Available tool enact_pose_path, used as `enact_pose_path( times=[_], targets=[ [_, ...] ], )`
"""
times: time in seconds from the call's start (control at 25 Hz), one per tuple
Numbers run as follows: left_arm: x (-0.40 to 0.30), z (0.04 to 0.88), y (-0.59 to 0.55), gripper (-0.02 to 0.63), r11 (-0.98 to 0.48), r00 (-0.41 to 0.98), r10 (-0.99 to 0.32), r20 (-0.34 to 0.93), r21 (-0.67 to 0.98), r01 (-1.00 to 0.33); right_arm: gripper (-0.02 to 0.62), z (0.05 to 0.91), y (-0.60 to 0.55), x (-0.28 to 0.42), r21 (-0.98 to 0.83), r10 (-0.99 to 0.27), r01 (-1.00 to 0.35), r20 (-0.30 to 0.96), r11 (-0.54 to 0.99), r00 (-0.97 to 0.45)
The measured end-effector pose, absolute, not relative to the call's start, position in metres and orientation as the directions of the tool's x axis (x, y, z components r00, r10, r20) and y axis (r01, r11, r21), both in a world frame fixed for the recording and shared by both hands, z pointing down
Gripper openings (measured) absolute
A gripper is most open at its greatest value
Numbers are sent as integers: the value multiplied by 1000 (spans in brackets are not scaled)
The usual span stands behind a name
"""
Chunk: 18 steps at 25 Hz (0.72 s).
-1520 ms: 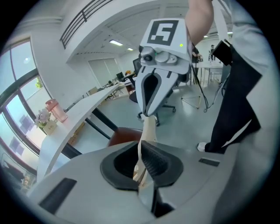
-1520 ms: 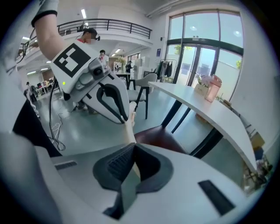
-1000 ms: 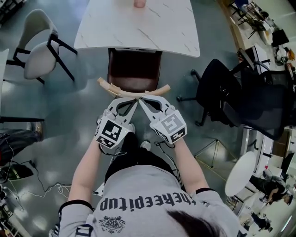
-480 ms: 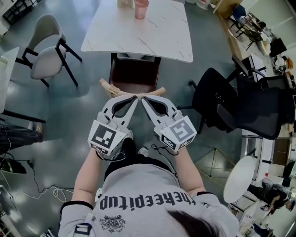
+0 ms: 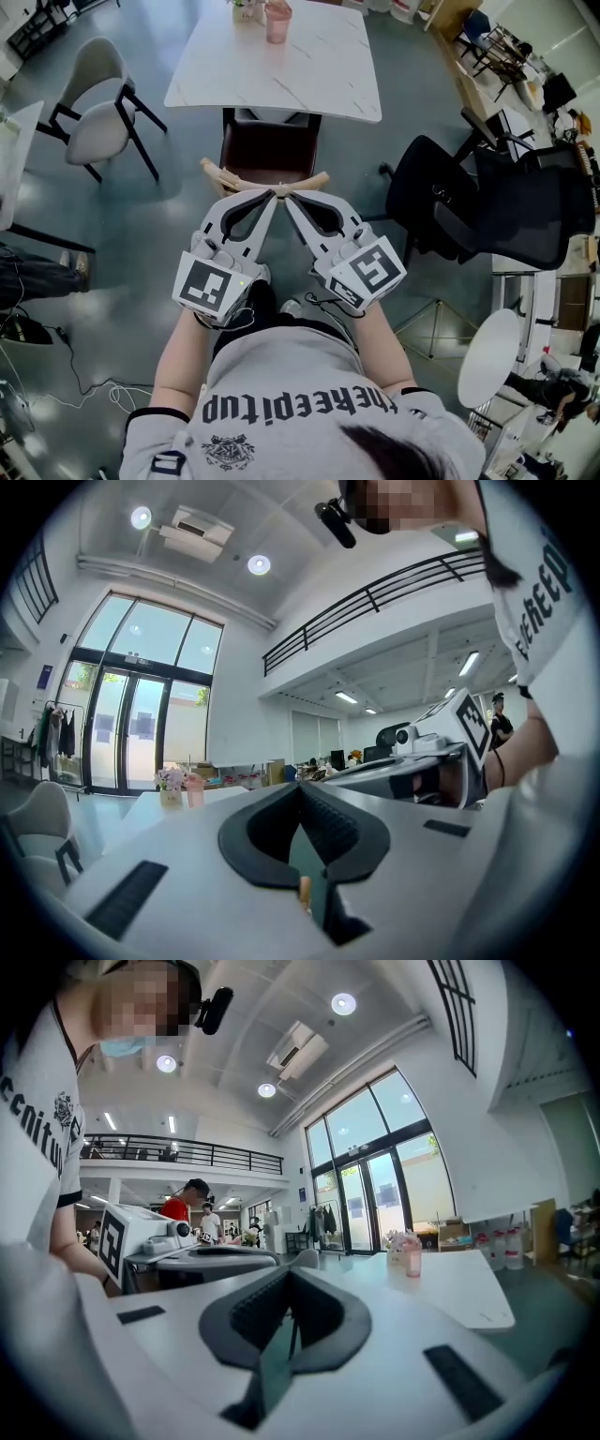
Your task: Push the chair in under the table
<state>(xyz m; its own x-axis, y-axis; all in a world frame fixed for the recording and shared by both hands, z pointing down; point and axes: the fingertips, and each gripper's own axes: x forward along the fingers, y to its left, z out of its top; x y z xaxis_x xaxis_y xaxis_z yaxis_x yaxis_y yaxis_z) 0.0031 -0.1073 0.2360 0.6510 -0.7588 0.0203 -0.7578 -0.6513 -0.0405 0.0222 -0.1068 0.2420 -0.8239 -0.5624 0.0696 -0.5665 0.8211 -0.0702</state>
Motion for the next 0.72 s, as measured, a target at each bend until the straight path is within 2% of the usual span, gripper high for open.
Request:
enact_pose_path(
  times=[0.72],
  targets=[
    [9,208,-83,15,-651,652,-758,-26,-52,-758,11,214,-85,31,-20,-572,-572,24,820,-820]
  ],
)
